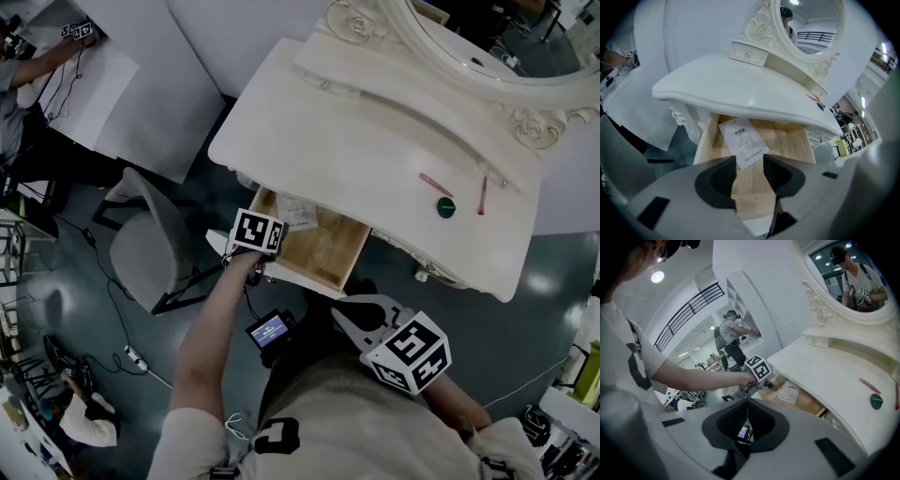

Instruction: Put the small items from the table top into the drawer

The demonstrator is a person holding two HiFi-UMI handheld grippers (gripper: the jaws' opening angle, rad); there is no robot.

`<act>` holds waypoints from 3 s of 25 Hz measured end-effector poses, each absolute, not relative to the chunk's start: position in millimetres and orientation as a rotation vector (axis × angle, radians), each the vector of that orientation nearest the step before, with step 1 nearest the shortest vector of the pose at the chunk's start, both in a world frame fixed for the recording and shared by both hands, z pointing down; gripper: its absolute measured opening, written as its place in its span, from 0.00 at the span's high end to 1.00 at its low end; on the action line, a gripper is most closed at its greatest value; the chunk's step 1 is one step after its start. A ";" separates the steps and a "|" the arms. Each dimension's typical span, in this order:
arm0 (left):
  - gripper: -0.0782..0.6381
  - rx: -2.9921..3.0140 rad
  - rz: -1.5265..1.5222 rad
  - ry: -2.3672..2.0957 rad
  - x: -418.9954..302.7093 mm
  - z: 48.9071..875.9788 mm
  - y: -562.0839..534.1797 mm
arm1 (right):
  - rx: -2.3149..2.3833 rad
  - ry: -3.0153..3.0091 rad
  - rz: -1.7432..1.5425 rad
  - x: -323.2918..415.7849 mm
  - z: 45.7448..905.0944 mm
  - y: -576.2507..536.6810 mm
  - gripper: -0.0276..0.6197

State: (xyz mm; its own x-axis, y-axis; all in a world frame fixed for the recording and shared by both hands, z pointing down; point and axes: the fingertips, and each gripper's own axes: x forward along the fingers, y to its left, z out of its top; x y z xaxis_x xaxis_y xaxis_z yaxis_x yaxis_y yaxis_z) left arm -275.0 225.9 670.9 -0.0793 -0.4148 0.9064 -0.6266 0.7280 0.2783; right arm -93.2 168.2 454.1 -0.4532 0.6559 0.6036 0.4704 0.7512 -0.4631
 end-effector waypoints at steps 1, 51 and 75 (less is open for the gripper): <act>0.58 0.841 0.214 -1.714 -274.6 668.2 225.6 | -0.842 -2.135 0.290 -93.0 453.5 168.8 0.91; 0.58 0.887 0.102 -1.909 -185.9 579.5 167.2 | -0.798 -2.283 0.247 -19.8 426.6 94.9 0.91; 0.58 0.909 0.074 -1.960 -138.5 544.7 86.7 | -0.735 -2.382 0.288 20.3 412.8 8.4 0.91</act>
